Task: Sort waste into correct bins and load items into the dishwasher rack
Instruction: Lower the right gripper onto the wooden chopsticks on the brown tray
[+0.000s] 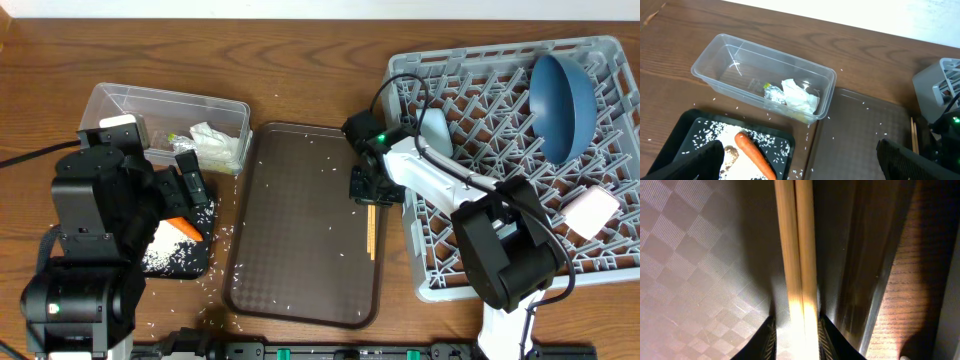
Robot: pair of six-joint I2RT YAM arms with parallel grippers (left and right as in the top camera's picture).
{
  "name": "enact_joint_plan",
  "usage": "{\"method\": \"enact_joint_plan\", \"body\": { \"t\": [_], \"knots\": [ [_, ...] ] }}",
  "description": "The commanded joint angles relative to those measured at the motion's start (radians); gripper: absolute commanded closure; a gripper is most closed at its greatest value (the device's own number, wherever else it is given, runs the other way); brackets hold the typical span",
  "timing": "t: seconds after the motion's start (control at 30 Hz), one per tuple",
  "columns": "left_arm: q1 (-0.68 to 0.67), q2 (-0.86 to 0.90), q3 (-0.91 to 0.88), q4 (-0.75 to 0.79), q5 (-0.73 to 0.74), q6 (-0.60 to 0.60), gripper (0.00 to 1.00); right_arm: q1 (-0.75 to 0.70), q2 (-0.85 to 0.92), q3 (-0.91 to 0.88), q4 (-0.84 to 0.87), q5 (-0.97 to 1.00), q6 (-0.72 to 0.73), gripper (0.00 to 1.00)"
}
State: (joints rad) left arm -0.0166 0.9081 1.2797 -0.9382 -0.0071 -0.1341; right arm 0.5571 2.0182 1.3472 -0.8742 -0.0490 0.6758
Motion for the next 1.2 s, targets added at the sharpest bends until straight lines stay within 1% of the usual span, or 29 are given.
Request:
{"method": "enact_joint_plan", "body": {
  "t": [0.0, 0.07, 0.17, 0.33, 0.43, 0.63, 0.93, 0.97, 1.03, 1.17],
  "knots": [
    [0.004, -0.001, 0.002, -0.001, -0.008, -0.009, 0.02, 0.013, -0.023, 0.030, -0.042, 0.056, -0.060, 0.73],
    [0.004, -0.001, 0.002, -0.001, -0.008, -0.009, 0.02, 0.015, -0.035, 0.048, -0.053, 0.072, -0.109, 0.70],
    [0.004, -0.001, 0.002, -0.001, -0.008, -0.009, 0.02, 0.027, -0.068, 0.059, -0.039, 0.072, -0.159, 0.70],
    [0.004, -0.001, 0.002, -0.001, -0.008, -0.009, 0.02, 0.033, -0.076, 0.057, -0.035, 0.072, -0.117, 0.75],
    [0.004, -0.001, 0.002, -0.001, -0.008, -0.009, 0.02, 0.031, -0.056, 0.056, -0.032, 0.079, -0.072, 0.74],
    [0.004, -0.001, 0.002, -0.001, -0.008, -0.009, 0.02, 0.033, 0.008, 0.056, -0.009, 0.078, -0.041, 0.75],
    [0.004, -0.001, 0.002, -0.001, -0.008, -0.009, 0.02, 0.033, 0.035, 0.056, -0.004, 0.040, -0.033, 0.75],
    [0.004, -0.001, 0.002, -0.001, -0.008, -0.009, 0.02, 0.034, 0.036, 0.056, 0.002, 0.023, -0.033, 0.77],
    [0.004, -0.001, 0.002, -0.001, -0.008, -0.009, 0.02, 0.038, 0.036, 0.056, 0.023, -0.014, -0.065, 0.80],
    [0.004, -0.001, 0.002, -0.001, -0.008, -0.009, 0.02, 0.067, 0.036, 0.056, 0.082, -0.060, -0.190, 0.77]
  ]
}}
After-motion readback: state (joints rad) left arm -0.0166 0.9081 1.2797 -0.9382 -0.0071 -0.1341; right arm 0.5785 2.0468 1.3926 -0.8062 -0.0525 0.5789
